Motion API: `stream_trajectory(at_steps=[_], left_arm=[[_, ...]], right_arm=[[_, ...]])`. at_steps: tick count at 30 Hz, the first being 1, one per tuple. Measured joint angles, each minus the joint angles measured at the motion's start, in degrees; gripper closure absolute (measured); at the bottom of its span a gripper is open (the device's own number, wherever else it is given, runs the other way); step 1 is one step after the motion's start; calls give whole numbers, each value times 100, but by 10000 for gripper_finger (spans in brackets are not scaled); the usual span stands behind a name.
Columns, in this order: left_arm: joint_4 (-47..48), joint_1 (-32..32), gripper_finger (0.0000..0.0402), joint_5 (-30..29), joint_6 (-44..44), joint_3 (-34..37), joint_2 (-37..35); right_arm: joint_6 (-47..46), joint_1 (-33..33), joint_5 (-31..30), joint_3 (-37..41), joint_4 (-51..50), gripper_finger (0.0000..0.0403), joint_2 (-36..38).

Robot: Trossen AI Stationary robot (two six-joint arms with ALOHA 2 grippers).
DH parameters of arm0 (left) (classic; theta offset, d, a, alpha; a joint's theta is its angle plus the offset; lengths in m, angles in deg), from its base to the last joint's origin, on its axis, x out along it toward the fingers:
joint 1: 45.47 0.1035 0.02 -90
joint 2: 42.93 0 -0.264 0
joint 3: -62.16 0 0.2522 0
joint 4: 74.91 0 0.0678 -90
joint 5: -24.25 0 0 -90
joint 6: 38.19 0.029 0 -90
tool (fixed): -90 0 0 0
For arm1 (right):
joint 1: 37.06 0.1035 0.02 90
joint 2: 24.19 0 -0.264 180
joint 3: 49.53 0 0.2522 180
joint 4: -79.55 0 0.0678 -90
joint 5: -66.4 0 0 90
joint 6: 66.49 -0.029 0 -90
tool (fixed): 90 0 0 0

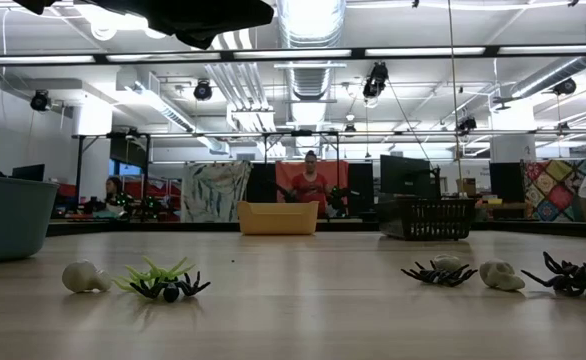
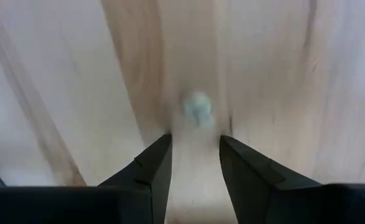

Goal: Sort Halloween decoration
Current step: Put the white skull toy into the black bin

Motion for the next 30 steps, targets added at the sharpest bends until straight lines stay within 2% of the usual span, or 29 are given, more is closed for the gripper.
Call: stream_trajectory(at_steps=[3, 10, 15, 24, 30], left_arm=[[-4, 0, 402, 0, 0, 0, 0], [-4, 0, 402, 0, 0, 0, 4], [-4, 0, 402, 0, -2, 0, 4], [-4, 0, 402, 0, -2, 0, 7], [-4, 0, 402, 0, -2, 0, 7]], right_arm=[[-166, -3, -270, 0, 75, 270, 29], [-5, -3, -276, -11, 55, 250, 31], [100, -3, -512, -11, 77, 245, 35], [192, -132, -552, -13, 112, 263, 35], [366, -171, -511, -17, 133, 295, 38]])
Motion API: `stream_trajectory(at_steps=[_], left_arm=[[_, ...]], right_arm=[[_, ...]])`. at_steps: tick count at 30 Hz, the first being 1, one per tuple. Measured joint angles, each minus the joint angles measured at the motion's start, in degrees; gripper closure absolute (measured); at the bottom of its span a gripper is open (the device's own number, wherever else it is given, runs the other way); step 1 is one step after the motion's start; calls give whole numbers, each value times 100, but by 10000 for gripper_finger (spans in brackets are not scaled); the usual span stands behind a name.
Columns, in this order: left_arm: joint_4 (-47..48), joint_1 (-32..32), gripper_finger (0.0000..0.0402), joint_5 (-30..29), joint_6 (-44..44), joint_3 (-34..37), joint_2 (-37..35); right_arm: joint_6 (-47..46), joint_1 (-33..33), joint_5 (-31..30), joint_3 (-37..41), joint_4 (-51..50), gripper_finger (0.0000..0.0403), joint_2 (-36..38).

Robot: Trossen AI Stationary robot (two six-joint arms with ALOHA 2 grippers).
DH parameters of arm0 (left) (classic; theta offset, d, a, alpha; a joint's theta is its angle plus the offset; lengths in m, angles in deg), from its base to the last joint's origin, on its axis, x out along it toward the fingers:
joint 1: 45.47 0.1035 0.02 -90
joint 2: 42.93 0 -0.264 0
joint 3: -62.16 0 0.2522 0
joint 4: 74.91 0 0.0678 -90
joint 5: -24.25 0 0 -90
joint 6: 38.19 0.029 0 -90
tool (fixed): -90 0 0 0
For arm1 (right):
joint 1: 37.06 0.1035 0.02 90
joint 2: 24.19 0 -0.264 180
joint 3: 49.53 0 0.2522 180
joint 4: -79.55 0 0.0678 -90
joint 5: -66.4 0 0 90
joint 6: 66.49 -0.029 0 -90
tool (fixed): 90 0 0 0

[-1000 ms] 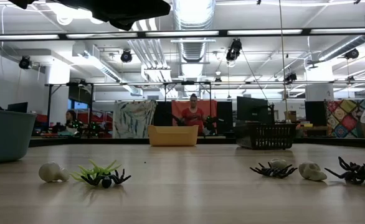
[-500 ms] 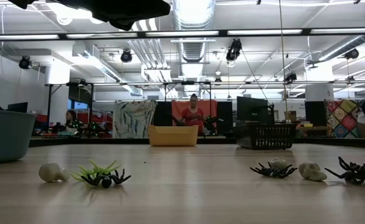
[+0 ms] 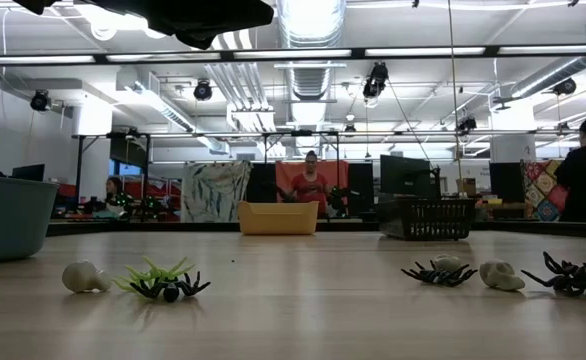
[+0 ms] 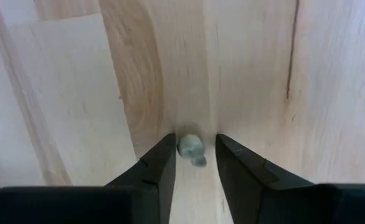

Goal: Sort Halloween decoration
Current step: Put the white skull toy into the black bin

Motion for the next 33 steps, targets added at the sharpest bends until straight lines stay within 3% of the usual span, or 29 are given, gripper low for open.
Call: stream_trajectory(at_steps=[11, 19, 22, 28, 33], left_arm=[[2, 0, 402, 0, 0, 0, 0], [2, 0, 402, 0, 0, 0, 0], [0, -2, 402, 0, -2, 0, 2], [-40, 0, 402, 0, -46, -1, 2], [-59, 0, 402, 0, -46, -2, 2]], right_arm=[[11, 4, 10, -4, 22, 365, 10], [-465, -183, -42, -40, 45, 373, 285], [-587, -343, -592, -151, 55, 373, 525], [-462, -899, -2387, -484, 280, 376, 1009], [499, -1771, -3006, -616, 1013, 376, 1239]])
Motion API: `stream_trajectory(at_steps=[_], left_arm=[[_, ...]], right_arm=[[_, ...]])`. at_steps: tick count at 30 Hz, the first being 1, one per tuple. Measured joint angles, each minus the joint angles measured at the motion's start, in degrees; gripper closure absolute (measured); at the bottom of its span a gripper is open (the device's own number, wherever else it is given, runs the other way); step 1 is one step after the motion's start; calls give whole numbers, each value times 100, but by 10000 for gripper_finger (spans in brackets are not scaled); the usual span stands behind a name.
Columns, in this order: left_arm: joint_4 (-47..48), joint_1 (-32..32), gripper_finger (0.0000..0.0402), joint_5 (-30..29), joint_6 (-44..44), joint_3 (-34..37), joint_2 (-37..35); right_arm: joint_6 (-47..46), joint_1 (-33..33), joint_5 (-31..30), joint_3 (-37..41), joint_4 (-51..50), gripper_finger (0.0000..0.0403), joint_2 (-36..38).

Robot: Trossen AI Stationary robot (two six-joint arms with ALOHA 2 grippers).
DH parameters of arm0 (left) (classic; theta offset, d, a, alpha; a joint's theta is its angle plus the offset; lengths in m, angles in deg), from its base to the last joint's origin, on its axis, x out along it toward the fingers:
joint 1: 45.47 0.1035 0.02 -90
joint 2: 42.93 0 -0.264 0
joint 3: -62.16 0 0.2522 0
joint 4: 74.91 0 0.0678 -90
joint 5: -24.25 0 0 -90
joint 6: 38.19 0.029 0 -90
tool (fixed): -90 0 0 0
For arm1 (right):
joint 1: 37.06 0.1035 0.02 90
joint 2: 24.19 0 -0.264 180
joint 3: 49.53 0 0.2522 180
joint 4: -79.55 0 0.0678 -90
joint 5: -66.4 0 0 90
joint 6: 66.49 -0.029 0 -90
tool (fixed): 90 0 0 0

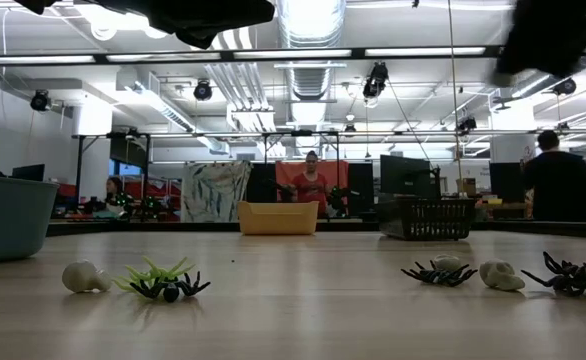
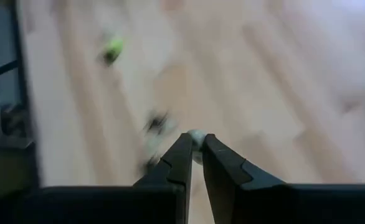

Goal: Sort Halloween decoration
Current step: Put the white skull toy into the black bin

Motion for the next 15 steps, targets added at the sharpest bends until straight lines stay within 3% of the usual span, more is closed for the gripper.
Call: stream_trajectory(at_steps=[10, 15], left_arm=[[0, 0, 402, 0, -132, 0, 0], [4, 0, 402, 0, -334, 0, 0]], right_arm=[[2228, -2790, -9, -146, 18, 375, -11], [2420, -4328, -11, -142, -537, 375, 24]])
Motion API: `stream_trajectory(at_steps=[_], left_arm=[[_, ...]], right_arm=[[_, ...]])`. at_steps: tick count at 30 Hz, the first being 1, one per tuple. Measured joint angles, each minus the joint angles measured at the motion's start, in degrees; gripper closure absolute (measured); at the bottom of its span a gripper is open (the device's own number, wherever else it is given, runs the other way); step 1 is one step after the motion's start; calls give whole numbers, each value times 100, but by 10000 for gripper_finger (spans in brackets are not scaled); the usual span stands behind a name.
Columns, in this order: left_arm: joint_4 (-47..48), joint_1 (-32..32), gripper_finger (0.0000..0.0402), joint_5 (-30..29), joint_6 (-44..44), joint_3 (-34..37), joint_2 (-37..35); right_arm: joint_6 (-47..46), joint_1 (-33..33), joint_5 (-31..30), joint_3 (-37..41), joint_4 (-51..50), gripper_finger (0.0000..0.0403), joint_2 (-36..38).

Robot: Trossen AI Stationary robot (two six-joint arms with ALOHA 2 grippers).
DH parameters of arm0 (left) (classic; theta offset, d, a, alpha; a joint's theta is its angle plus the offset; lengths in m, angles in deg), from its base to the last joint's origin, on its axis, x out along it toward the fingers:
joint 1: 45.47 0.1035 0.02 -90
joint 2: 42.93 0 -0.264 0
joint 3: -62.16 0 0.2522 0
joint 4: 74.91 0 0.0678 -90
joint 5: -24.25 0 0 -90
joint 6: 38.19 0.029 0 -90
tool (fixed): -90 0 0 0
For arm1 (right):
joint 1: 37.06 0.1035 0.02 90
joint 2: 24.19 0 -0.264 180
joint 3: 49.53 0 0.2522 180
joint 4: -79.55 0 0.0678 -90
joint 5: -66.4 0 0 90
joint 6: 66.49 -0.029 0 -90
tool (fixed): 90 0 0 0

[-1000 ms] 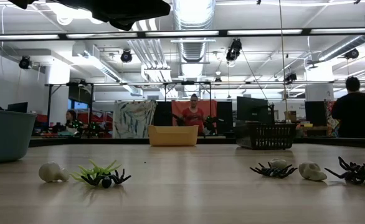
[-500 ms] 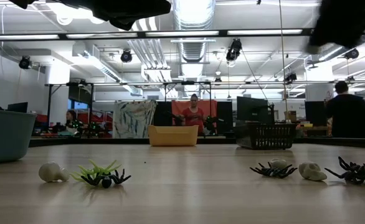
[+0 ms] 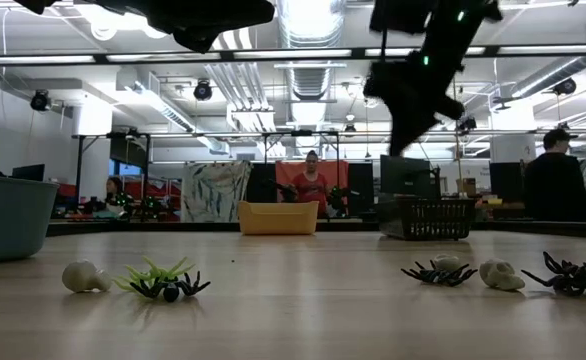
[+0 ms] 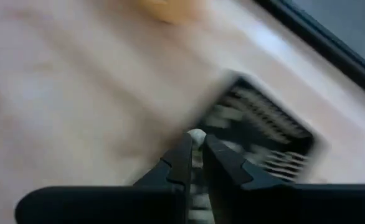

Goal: Sort Halloween decoration
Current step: Put the white skull toy into the black bin

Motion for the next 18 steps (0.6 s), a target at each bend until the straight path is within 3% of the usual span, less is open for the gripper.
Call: stream_trajectory(at_steps=[4, 8, 18], left_arm=[[4, -7, 402, 0, -92, 0, 0], [5, -7, 402, 0, -117, 0, 0], [9, -7, 402, 0, -119, 0, 0]], right_arm=[[-87, -1102, 65, 80, -447, 375, -62], [253, -1758, 756, 192, -354, 374, -178], [461, -1884, 929, 192, -285, 354, -256]])
